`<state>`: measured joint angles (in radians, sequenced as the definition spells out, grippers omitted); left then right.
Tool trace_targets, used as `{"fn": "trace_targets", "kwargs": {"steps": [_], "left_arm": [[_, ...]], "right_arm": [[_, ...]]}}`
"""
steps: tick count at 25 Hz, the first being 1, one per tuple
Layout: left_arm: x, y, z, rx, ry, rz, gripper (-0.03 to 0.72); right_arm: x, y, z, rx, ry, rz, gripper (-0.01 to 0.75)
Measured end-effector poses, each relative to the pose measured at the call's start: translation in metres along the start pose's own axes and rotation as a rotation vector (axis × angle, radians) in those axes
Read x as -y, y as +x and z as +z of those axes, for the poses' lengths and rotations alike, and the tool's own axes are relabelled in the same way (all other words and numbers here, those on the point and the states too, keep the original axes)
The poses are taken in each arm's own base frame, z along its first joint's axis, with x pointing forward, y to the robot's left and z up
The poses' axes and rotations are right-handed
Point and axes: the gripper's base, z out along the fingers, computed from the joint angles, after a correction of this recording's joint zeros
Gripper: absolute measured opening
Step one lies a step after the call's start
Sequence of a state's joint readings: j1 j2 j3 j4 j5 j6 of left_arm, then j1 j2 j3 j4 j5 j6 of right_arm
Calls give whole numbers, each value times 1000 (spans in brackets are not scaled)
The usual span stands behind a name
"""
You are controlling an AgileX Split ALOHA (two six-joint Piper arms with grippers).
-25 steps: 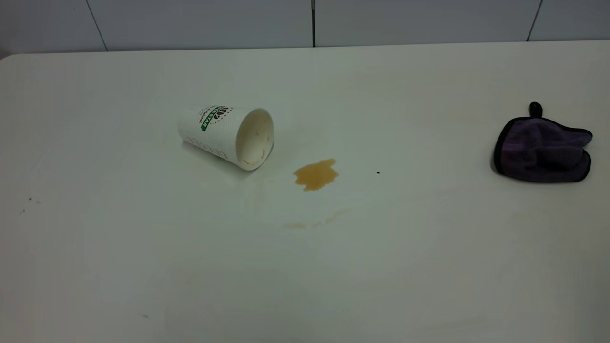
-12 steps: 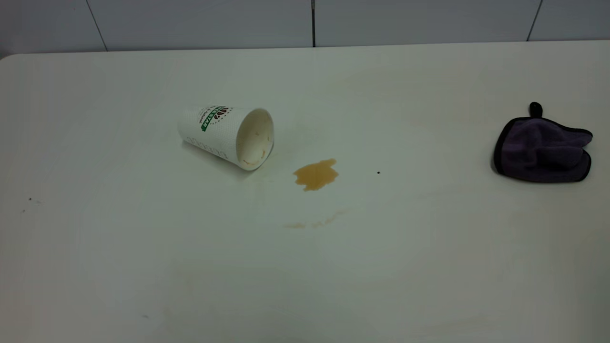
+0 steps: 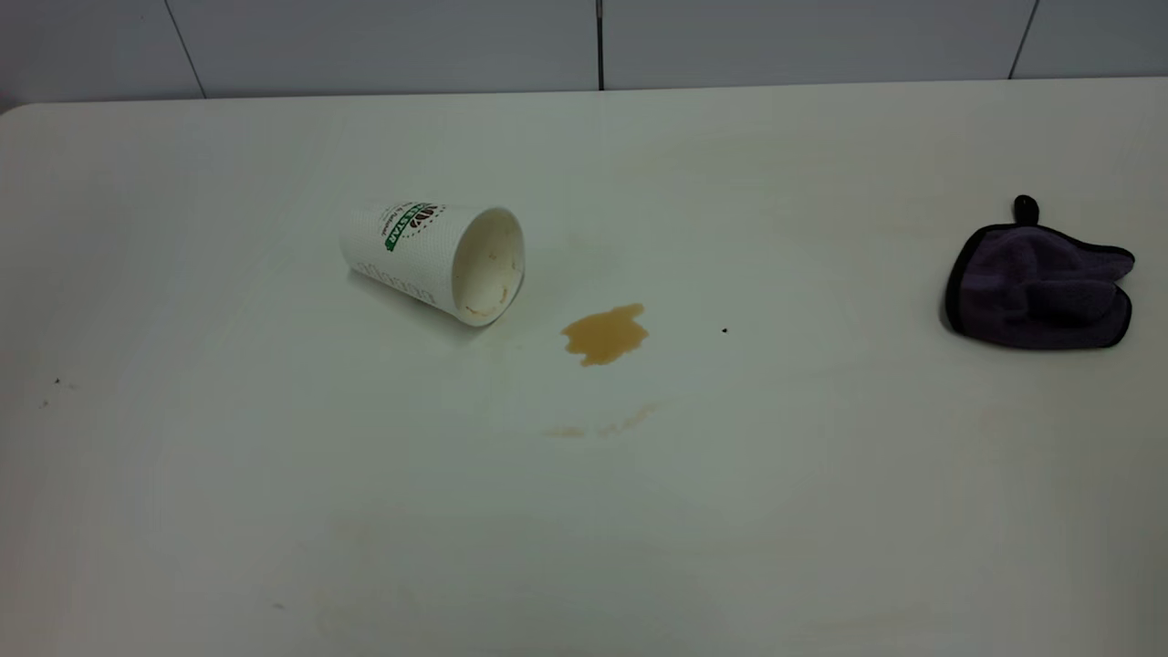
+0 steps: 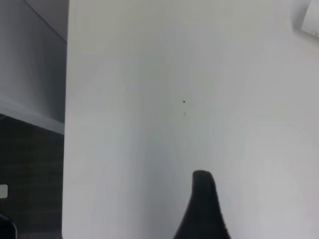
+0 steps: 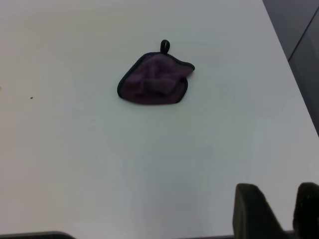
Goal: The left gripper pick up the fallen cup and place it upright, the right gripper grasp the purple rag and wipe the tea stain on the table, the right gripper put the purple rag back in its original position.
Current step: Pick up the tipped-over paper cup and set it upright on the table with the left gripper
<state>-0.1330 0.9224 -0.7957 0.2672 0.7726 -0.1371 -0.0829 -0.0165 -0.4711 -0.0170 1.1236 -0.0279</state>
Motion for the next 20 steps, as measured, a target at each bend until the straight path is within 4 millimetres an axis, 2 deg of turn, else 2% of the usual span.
{"fn": "trace_targets", "kwargs": {"steps": [3, 6, 10, 13, 16, 20], "left_arm": [[14, -35, 32, -81, 17, 59, 646], [41, -71, 69, -152, 12, 169, 646], [94, -106, 120, -262, -43, 318, 646], [132, -121, 156, -343, -116, 396, 646], [167, -128, 189, -390, -160, 468, 646], [204, -131, 213, -385, -167, 535, 646]], "right_arm": [[0, 0, 0, 0, 0, 0, 239], [0, 0, 0, 0, 0, 0, 239], [0, 0, 0, 0, 0, 0, 239], [0, 0, 0, 0, 0, 0, 239], [0, 0, 0, 0, 0, 0, 239], [0, 0, 0, 0, 0, 0, 239]]}}
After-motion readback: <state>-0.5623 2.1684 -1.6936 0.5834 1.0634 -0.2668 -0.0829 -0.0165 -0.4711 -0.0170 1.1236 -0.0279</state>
